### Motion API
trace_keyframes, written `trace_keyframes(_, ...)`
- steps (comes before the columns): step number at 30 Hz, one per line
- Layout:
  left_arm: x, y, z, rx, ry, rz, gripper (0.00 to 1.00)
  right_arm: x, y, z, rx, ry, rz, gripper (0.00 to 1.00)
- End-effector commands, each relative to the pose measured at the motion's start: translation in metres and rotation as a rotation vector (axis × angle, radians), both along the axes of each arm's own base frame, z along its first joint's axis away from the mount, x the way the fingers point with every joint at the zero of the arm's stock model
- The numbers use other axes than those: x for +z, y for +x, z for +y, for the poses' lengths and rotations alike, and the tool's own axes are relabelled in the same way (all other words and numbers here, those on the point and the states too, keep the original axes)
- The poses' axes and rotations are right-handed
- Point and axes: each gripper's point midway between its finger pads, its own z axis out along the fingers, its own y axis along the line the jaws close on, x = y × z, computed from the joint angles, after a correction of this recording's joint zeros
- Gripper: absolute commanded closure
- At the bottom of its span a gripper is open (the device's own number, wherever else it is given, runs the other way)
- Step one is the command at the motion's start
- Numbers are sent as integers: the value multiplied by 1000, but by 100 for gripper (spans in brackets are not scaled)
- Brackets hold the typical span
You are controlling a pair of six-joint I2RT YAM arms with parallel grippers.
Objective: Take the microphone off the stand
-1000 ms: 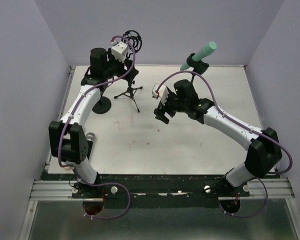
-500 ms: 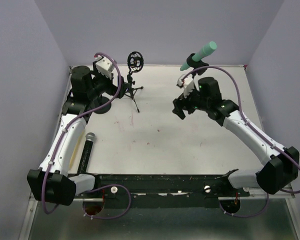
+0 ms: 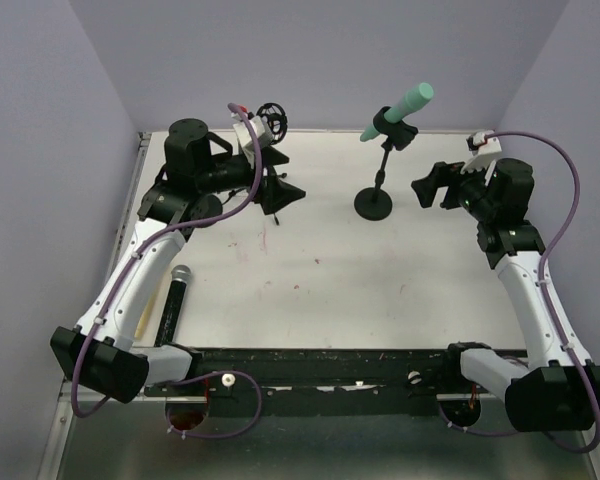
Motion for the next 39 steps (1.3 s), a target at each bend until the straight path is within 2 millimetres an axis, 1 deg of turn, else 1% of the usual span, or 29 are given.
trace_keyframes(1, 5, -26, -26, -181, 34, -36, 1, 40, 28, 11, 92, -19, -213, 0)
trace_keyframes(2, 3, -27, -29, -192, 48, -37, 1, 45, 35, 14, 123, -48, -252, 0)
trace_keyframes(4, 3, -29, -33, -206, 59, -47, 1, 56, 42, 24, 192, -54, -308, 0)
trace_keyframes(7, 5, -28, -35, -202, 68, -55, 1, 64, 55, 37, 287, -59, -350, 0)
trace_keyframes(8, 5, -27, -34, -196, 69, -57, 1, 60, 62, 40, 309, -56, -341, 0)
trace_keyframes(11, 5, -27, -34, -190, 76, -61, 2, 61, 83, 39, 294, -46, -355, 1)
trace_keyframes(13, 4, -27, -34, -184, 77, -58, 2, 63, 90, 39, 287, -35, -389, 1)
trace_keyframes(14, 4, -27, -33, -181, 77, -56, 2, 63, 91, 42, 305, -33, -396, 2)
trace_keyframes(17, 3, -28, -33, -182, 76, -50, 2, 53, 93, 50, 374, -39, -390, 5)
trace_keyframes(20, 3, -28, -34, -183, 76, -53, 3, 44, 95, 56, 431, -46, -385, 10)
trace_keyframes(23, 3, -26, -34, -176, 68, -46, 3, 42, 96, 62, 480, -53, -393, 25)
trace_keyframes(24, 5, -26, -35, -173, 59, -32, 3, 43, 97, 64, 489, -52, -397, 29)
trace_keyframes(28, 9, -26, -37, -181, 43, -24, 3, 46, 94, 67, 524, -46, -402, 40)
trace_keyframes(31, 7, -24, -37, -175, 47, -26, 3, 43, 95, 64, 504, -58, -394, 47)
trace_keyframes(36, 5, -25, -37, -178, 44, -14, 3, 39, 89, 63, 496, -68, -382, 51)
trace_keyframes(39, 7, -24, -39, -181, 39, -11, 3, 44, 80, 65, 503, -46, -373, 53)
